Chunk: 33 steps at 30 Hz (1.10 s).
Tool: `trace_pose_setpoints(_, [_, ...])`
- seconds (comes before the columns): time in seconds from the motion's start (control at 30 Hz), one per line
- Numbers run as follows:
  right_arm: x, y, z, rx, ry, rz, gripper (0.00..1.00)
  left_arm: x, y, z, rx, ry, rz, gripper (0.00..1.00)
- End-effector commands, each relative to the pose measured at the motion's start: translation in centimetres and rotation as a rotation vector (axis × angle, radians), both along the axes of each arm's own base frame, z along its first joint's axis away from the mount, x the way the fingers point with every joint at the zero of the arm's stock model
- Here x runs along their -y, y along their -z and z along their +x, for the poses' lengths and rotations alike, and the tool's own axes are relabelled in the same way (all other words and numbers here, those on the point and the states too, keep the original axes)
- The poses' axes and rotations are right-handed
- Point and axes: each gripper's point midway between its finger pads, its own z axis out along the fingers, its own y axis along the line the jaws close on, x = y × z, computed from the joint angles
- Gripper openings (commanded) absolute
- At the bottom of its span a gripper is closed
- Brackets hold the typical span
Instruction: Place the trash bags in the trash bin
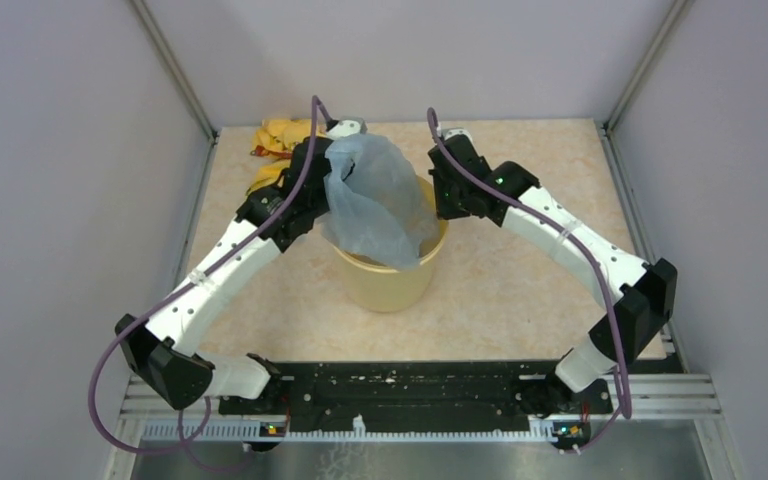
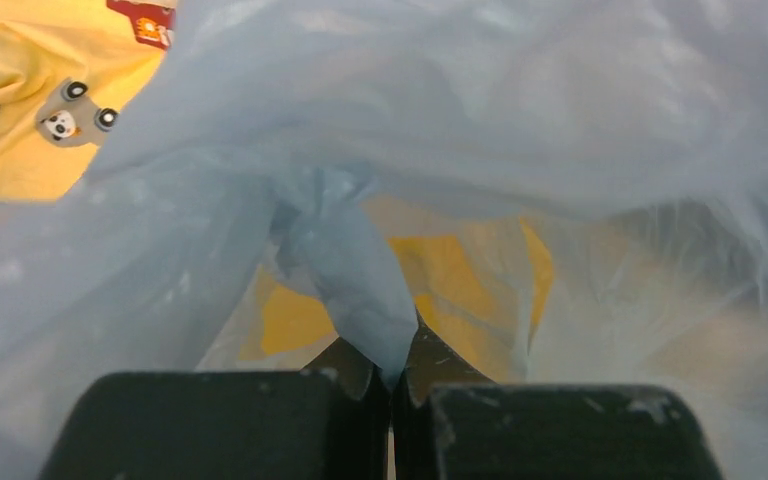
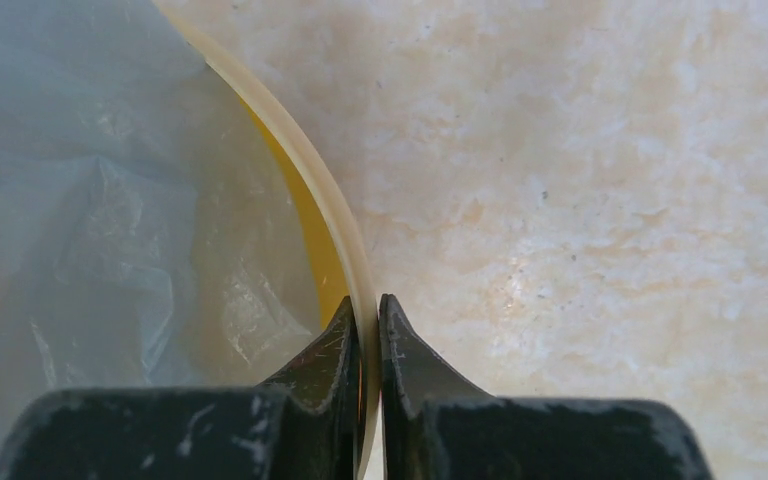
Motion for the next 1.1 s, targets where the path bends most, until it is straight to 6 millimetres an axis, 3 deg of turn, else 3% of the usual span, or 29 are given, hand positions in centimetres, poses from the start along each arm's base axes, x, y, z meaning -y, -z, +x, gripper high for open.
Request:
trace_pose_setpoints(0.0, [1.5, -1.9, 0.8, 0.047, 0.011, -0.086, 0.00, 2.5, -2.1, -0.2, 0.052, 0.026, -0.035, 0.00])
trace_pose_setpoints(0.07, [1.8, -1.8, 0.8, 0.044, 0.014, -0.103, 0.04, 3.1, -2.2, -0.6, 0.051, 0.035, -0.034, 0.00])
trace_pose_setpoints(0.17, [1.9, -2.3, 0.5, 0.056, 0.011, -0.090, 0.26, 3.3, -2.3, -0.8, 0.052, 0.031, -0.031, 0.00])
trace_pose_setpoints(0.3, [2.2, -4.4, 0.1, 0.100, 0.007, -0.042, 0.57, 2.9, -2.6, -0.9, 0.055, 0.016, -0.026, 0.00])
trace_pose_setpoints(0.4, [3.0, -6.6, -0.6, 0.146, 0.020, -0.009, 0.69, 2.6, -2.8, -0.9, 0.060, 0.005, -0.018, 0.00])
trace_pose_setpoints(0.57, [4.1, -10.6, -2.6, 0.248, -0.003, 0.090, 0.73, 2.1, -2.8, -0.9, 0.061, -0.015, 0.002, 0.00])
trace_pose_setpoints(0.7, [2.5, -13.4, -6.3, 0.346, -0.232, 0.244, 0.72, 1.7, -2.9, -0.7, 0.065, -0.030, 0.018, 0.00])
trace_pose_setpoints(0.87, [0.7, -13.9, -10.6, 0.407, -0.448, 0.313, 0.71, 1.7, -3.1, -0.5, 0.068, -0.036, 0.023, 0.00])
trace_pose_setpoints(1.07, [-2.6, -12.6, -13.4, 0.402, -0.605, 0.323, 0.71, 1.8, -3.2, -0.4, 0.067, -0.036, 0.026, 0.00])
